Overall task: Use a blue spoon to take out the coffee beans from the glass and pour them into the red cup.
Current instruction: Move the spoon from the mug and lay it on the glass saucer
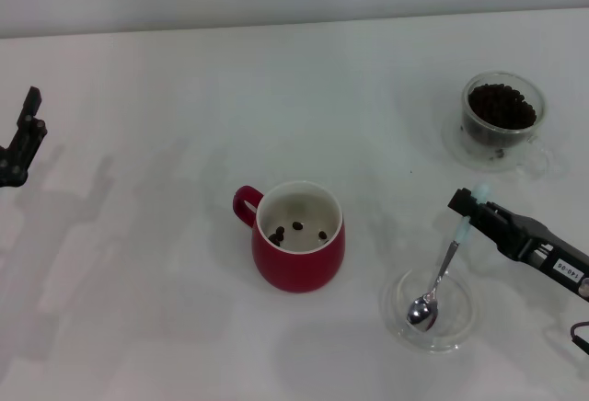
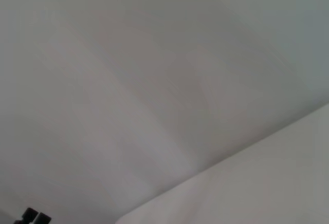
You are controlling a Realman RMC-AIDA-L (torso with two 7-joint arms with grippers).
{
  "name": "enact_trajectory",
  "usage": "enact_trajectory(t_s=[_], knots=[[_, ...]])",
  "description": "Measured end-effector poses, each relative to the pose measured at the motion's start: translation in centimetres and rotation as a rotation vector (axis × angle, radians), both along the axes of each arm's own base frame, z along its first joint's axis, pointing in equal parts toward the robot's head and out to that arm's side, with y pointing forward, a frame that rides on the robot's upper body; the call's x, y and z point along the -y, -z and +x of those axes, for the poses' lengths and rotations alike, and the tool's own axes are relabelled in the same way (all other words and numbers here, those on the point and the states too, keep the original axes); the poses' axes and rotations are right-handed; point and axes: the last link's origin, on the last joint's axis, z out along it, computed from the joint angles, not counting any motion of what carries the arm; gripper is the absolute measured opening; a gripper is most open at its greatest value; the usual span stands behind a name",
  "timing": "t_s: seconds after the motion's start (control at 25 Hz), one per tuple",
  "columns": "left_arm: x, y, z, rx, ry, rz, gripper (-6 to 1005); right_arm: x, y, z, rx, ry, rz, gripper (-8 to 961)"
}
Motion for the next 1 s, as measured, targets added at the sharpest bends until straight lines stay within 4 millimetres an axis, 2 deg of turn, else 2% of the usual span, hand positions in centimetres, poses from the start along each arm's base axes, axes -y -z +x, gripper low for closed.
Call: enact_trajectory(t_s=[1.0], knots=[[-0.16, -0.35, -0.28, -0.013, -0.008, 0.010, 711, -0.45, 0.30, 0.40, 0.002, 0.048, -0.011, 158]])
